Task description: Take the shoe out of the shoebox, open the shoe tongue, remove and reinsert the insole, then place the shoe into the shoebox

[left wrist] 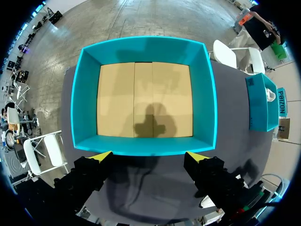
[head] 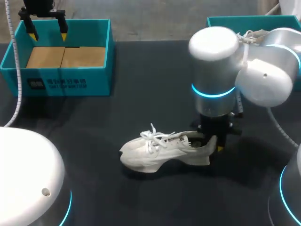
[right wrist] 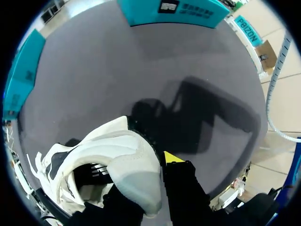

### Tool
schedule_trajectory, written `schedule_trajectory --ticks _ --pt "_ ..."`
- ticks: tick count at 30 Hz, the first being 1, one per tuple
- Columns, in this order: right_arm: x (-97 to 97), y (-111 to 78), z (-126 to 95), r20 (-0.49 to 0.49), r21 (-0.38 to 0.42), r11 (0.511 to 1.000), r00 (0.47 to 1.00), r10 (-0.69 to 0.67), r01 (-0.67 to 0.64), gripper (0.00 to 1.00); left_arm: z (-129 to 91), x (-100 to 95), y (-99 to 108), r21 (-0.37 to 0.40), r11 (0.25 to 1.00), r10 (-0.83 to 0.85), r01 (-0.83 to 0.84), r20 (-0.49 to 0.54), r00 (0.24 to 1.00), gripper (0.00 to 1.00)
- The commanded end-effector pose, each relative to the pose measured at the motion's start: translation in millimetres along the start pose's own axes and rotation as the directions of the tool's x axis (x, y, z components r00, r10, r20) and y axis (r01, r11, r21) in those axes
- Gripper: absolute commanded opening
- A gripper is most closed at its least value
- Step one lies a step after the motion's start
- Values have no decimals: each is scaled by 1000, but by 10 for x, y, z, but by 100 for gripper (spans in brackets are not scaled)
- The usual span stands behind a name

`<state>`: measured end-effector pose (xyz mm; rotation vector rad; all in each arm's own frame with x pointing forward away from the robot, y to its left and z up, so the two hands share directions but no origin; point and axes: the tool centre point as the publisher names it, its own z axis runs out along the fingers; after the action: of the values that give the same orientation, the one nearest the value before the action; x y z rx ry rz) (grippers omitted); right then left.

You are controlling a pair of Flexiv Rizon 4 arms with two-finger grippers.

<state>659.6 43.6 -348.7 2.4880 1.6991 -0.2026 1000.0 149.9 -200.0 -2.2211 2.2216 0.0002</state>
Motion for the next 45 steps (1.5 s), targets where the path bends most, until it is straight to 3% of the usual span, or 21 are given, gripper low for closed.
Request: schedule_trajectory --ticks 1,14,38,39,40,41,45 --pt "287 -98 60 118 -39 995 989 92 -88 0 0 0 0 0 1000 0 0 0 1000 100" --pt "261 -64 278 148 -28 994 983 106 -103 0 0 0 0 0 1000 0 0 0 1000 100" --pt "334 -196 346 153 -7 986 975 163 -164 0 0 0 0 0 1000 0 0 0 1000 100" --pt "334 -196 339 152 -6 986 975 164 -165 4 0 0 0 0 1000 0 0 0 1000 100" --pt "336 -198 324 154 -7 986 974 168 -169 46 0 0 0 0 1000 0 0 0 1000 100" --pt "332 -198 296 143 -5 983 973 180 -182 100 0 0 0 0 1000 0 0 0 1000 100" --pt "293 -206 138 115 -17 982 975 190 -190 100 0 0 0 0 1000 0 0 0 1000 100"
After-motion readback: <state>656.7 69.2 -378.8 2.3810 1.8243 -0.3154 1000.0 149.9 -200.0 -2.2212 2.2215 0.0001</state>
